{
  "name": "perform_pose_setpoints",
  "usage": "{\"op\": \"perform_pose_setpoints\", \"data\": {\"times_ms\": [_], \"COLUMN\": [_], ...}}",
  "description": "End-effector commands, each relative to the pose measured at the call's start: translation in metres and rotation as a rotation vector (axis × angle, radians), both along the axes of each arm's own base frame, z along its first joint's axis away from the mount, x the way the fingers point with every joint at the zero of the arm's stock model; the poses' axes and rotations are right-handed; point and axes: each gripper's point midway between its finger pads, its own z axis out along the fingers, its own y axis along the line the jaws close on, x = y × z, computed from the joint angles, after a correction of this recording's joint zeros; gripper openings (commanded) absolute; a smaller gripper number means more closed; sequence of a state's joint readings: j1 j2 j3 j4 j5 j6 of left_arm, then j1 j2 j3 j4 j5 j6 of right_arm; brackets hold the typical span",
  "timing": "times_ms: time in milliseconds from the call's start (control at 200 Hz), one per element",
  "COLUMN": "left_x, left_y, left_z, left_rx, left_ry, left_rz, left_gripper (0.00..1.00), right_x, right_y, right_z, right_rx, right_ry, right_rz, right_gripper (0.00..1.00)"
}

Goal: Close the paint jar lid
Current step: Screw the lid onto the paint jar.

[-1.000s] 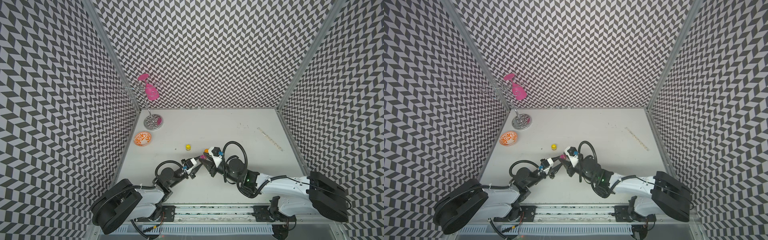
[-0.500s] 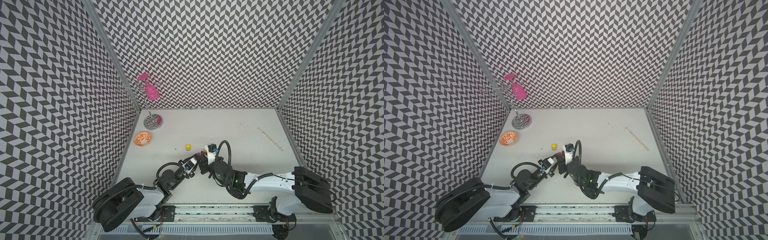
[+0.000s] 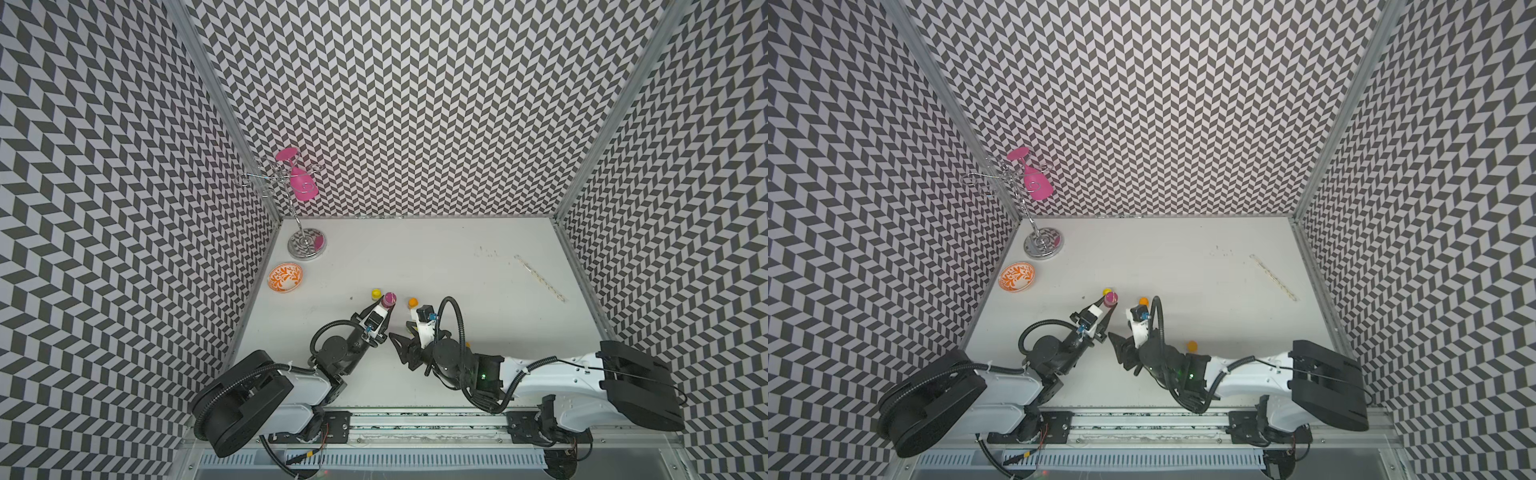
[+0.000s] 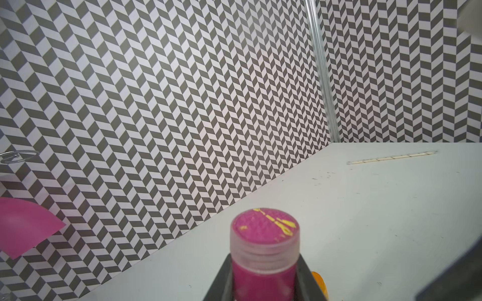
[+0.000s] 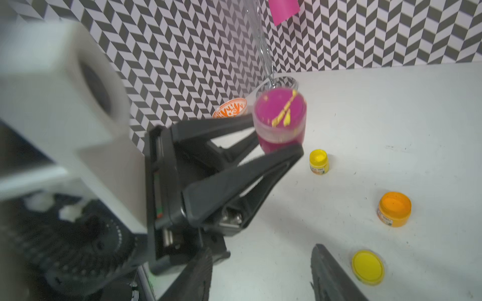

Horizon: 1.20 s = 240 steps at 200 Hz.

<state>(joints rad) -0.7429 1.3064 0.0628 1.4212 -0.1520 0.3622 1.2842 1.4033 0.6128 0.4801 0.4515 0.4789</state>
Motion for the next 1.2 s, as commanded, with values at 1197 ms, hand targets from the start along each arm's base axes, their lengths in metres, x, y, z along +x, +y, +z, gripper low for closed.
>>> {"op": "perform_pose_setpoints", "data": {"times_ms": [1197], "left_x": [-0.119], "left_y": [-0.095], "left_z": [0.006], "left_rx": [0.027], "left_ry": [0.006], "left_rz": [-1.075], "left_gripper": [0.32], "right_x": [-0.055], "right_y": [-0.06], "right_z": [0.072], "right_rx": [-0.105], "right_ry": [-0.704], "right_rz": [0.611], "right_gripper": [0.51]}}
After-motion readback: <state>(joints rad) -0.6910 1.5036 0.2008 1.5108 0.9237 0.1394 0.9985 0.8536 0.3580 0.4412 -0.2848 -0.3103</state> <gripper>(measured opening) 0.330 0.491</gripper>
